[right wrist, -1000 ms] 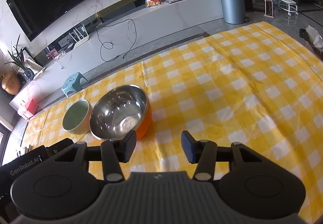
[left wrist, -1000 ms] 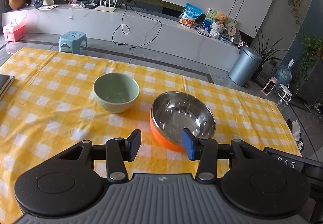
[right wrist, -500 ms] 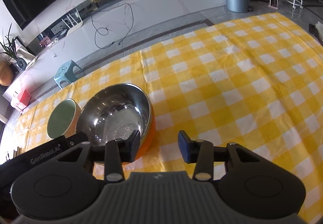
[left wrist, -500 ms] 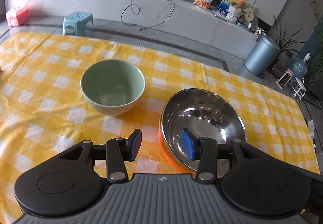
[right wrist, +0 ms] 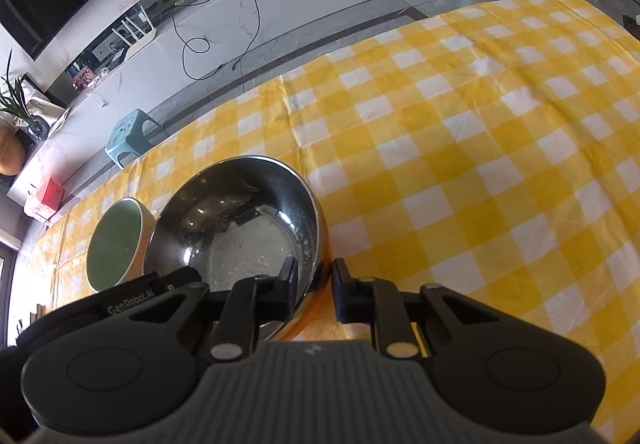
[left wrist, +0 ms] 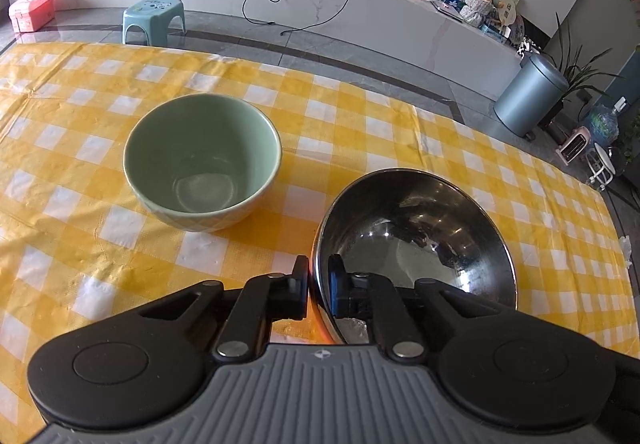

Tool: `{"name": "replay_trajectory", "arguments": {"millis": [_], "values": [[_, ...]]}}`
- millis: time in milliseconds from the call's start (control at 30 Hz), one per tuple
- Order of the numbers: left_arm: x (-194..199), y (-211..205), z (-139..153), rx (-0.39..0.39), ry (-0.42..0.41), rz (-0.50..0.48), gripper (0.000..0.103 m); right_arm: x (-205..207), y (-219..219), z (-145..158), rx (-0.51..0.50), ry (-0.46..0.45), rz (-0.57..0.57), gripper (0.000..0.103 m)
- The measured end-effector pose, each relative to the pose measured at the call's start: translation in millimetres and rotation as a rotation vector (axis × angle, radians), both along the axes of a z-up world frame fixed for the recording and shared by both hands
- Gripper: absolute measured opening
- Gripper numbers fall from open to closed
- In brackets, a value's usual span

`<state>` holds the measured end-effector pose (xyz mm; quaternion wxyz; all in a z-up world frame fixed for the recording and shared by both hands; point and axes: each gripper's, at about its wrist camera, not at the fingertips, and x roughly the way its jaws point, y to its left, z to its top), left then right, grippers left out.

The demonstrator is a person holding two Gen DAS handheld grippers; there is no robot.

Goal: Organize plates and bowls
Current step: 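Close both tools on the orange bowl rim, then carry the orange bowl over the blue bowl and lower it inside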

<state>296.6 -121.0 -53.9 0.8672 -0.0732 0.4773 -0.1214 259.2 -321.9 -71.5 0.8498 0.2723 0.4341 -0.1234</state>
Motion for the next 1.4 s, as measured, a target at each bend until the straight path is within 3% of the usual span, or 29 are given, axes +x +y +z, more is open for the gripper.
{"name": "replay_trajectory", "arguments": {"millis": [433,767,1100,1400], "values": [[-24.9,10.0,25.5,-0.002,0.023,0.04,0.009,-20.4,7.0,22.1,0.003,0.0,-0.023,0.013],[-71.9,33.9,63.0,-0.015,0.024,0.081,0.009,-73.7,23.7,56.5,0.033,-0.04,-0.008,0.013],[-128.9,52.6,98.2,-0.02,-0.044,0.071,0.01,-134.6,41.9,85.7,0.045,-0.091,0.011,0.012],[-175.8,74.5,103.6,-0.092,-0.046,0.108,0.011,-185.6,53.1,98.7,0.055,-0.123,0.018,0.011]]}}
